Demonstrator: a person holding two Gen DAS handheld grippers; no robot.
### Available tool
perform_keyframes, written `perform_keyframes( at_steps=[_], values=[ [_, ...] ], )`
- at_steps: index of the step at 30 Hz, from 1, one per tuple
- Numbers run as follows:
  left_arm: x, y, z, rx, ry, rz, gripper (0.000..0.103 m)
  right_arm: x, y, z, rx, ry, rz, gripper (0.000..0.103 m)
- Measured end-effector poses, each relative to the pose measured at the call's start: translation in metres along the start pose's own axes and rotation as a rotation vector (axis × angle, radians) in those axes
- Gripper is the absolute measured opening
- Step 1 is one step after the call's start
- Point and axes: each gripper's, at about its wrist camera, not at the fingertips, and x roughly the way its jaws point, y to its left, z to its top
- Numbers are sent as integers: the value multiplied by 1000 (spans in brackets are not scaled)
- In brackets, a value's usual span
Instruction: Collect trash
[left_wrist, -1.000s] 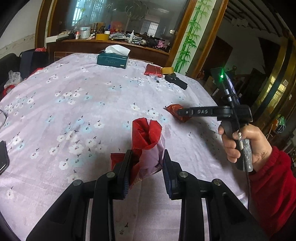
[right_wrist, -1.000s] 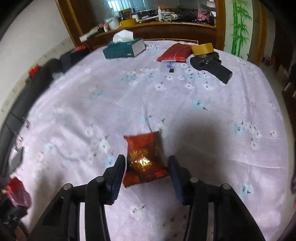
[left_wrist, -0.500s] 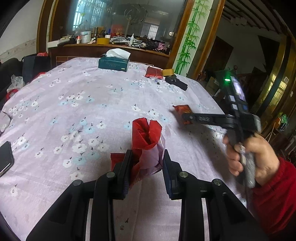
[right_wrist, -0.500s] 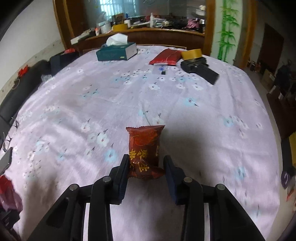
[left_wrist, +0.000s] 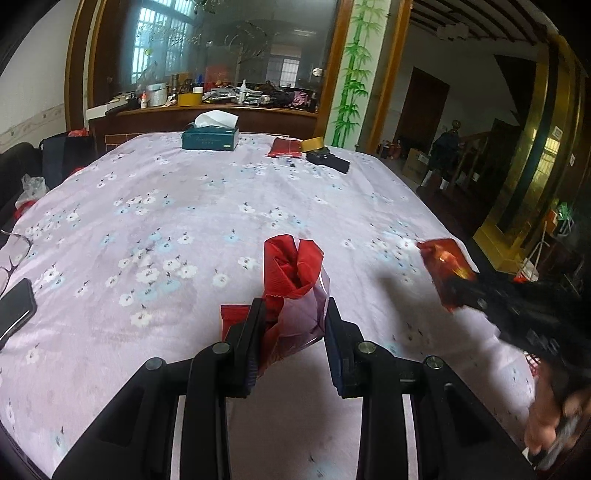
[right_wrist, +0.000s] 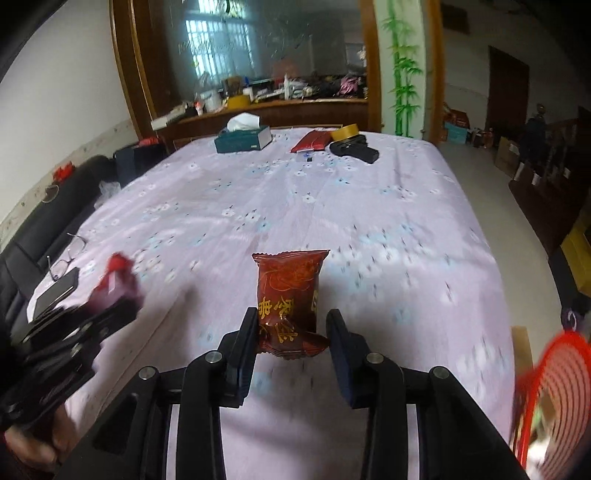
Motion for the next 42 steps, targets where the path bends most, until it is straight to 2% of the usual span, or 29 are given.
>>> perform_keyframes(
  at_steps=[4, 11, 42],
  values=[
    [-9, -13, -10, 36, -16, 14, 29, -28, 4, -29, 23, -55, -22, 40],
    [-12, -26, -23, 66, -8, 28, 29, -45, -1, -62, 87, -56, -2, 40],
    [-10, -30, -30, 91, -1, 53, 29, -45, 4, -70, 92, -39, -1, 40]
  ],
)
